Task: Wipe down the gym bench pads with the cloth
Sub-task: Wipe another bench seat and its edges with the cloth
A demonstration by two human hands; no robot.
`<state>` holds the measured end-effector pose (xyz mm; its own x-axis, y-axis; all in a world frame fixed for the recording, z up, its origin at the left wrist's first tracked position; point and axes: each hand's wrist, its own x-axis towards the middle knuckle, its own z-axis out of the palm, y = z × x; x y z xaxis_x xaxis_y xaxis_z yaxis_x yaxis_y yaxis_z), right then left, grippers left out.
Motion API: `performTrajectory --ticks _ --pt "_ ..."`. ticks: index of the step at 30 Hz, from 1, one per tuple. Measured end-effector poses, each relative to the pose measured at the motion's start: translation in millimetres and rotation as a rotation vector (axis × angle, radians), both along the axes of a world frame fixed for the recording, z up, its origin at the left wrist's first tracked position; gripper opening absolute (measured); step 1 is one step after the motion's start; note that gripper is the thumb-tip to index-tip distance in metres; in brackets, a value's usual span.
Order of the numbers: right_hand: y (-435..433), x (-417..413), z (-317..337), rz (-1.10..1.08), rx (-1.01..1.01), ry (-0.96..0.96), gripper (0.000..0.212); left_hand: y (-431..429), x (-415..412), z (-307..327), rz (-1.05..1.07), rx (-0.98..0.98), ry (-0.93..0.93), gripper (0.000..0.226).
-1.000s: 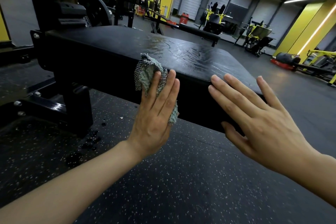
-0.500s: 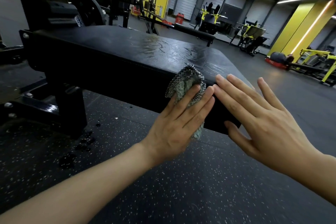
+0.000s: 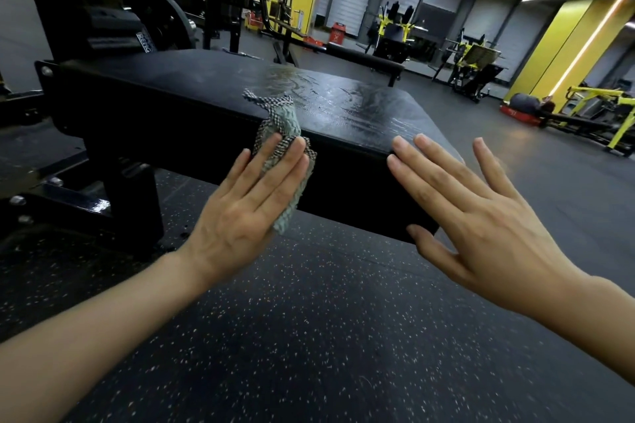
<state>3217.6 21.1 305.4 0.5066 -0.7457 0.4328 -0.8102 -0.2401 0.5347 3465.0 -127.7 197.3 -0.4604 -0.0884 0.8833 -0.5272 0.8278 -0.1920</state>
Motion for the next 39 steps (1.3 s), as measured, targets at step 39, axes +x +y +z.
performTrajectory --ticks 39 --pt "15.8 -23.1 -2.5 -0.036 0.001 -0.067 0.068 -7.6 23.9 -0.5 0.021 0.014 -0.057 0.093"
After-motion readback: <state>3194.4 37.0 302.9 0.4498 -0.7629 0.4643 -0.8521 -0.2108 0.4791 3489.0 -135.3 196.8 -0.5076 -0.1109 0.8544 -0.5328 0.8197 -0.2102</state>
